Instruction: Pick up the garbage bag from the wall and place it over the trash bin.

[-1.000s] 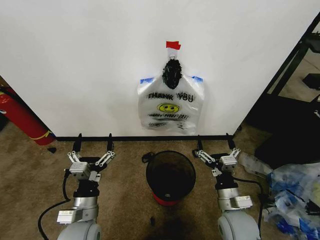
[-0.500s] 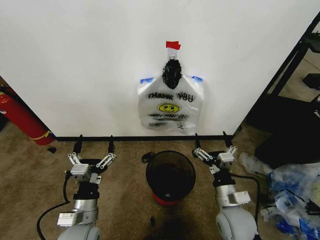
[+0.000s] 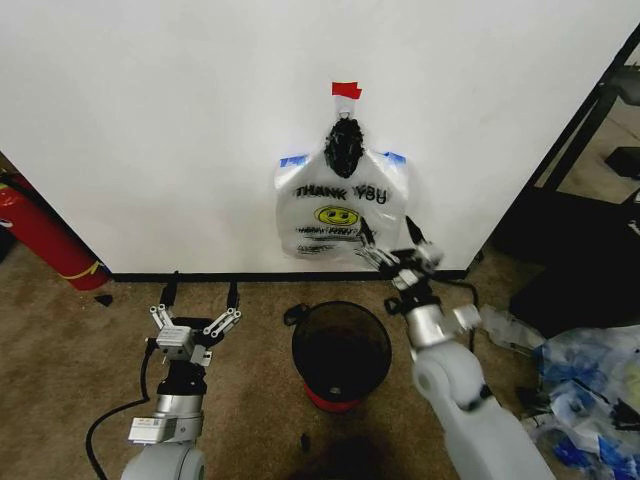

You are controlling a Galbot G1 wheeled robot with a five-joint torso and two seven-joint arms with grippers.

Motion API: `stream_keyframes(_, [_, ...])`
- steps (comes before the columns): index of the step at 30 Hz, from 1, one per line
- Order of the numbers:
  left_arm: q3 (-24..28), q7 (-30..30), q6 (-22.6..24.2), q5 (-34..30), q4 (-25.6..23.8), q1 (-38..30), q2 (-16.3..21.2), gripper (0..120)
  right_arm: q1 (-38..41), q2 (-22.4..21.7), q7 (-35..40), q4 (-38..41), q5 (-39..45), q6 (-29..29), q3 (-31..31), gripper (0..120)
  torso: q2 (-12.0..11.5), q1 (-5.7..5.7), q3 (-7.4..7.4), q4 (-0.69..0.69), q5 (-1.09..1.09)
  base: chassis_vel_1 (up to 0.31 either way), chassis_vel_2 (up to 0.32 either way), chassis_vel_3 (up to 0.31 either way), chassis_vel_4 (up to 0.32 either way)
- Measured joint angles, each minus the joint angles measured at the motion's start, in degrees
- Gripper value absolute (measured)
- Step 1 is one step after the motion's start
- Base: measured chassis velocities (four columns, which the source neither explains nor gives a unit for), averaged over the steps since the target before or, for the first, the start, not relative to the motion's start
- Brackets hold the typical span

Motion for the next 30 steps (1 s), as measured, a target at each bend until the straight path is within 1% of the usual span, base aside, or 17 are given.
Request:
stream_keyframes(2, [-0.28, -0.06, -0.01, -0.01, 0.43, -0.36, 0.17, 100, 4.46, 1.76, 1.03, -4.33, -1.91, 0.45, -1.79, 100, 0.00, 0.00, 0.00, -0.01, -0.02, 0.000, 0.000, 0.000, 0.000])
stream_keyframes(3, [-0.39, -0.10, -0.01, -0.05, 0.58, -0.47, 0.26, 100, 6.25, 2.56, 1.37, -5.89, -3.13, 0.59, -2.40, 100, 0.00, 0.00, 0.00, 0.01, -0.02, 0.000, 0.000, 0.000, 0.000])
stream_keyframes(5, [-0.56, -0.18, -0.01, -0.17, 0.86, -0.76, 0.52, 100, 8.92, 3.90, 1.76, -8.34, -5.23, 0.87, -3.22, 100, 0.00, 0.00, 0.00, 0.00, -0.02, 0.000, 0.000, 0.000, 0.000])
stream_keyframes(6, [-0.56, -0.18, -0.01, -0.17, 0.86, -0.76, 0.52, 100, 8.92, 3.90, 1.76, -8.34, -5.23, 0.87, -3.22, 100, 0.00, 0.00, 0.00, 0.00, -0.02, 0.000, 0.000, 0.000, 0.000])
stream_keyframes(11, [-0.67, -0.71, 0.00, -0.38, 2.05, -1.46, 0.95, 100, 14.43, 6.66, 3.63, -13.90, -11.14, 1.72, -4.35, 100, 0.00, 0.00, -0.01, 0.00, -0.03, 0.000, 0.000, 0.000, 0.000])
stream_keyframes(14, [-0.62, -0.81, 0.00, -0.39, 2.45, -1.61, 0.99, 100, 15.57, 7.02, 4.44, -15.32, -11.61, 1.67, -4.45, 100, 0.00, 0.00, -0.01, -0.01, -0.02, 0.000, 0.000, 0.000, 0.000])
stream_keyframes(15, [-0.55, -0.85, -0.01, -0.40, 2.72, -1.72, 1.00, 100, 16.15, 7.19, 4.86, -16.10, -11.74, 1.63, -4.45, 97, 0.00, 0.00, -0.01, -0.01, -0.03, 0.000, 0.000, 0.000, 0.000])
stream_keyframes(17, [-0.46, -0.89, -0.03, -0.40, 3.06, -1.91, 1.00, 100, 16.98, 7.46, 5.52, -17.30, -11.89, 1.41, -4.27, 88, 0.00, 0.00, -0.01, -0.01, -0.02, 0.000, 0.000, 0.000, 0.000])
stream_keyframes(20, [-0.36, -0.92, -0.07, -0.41, 3.42, -2.15, 0.98, 100, 17.88, 7.82, 6.08, -18.66, -11.86, 0.98, -4.02, 79, 0.00, 0.00, -0.01, -0.01, -0.01, 0.000, 0.000, 0.000, 0.000])
stream_keyframes(24, [-0.27, -0.93, -0.12, -0.43, 3.75, -2.33, 0.96, 100, 18.57, 8.54, 6.31, -20.35, -11.87, 0.87, -3.71, 75, 0.00, -0.01, -0.01, -0.01, -0.01, 0.000, 0.000, 0.000, 0.000])
stream_keyframes(30, [-0.35, -1.01, -0.25, -0.49, 4.06, -2.37, 0.98, 100, 19.04, 9.08, 6.66, -21.63, -11.91, 0.51, -3.09, 75, 0.00, 0.00, -0.01, -0.01, -0.01, 0.000, 0.000, 0.000, 0.000])
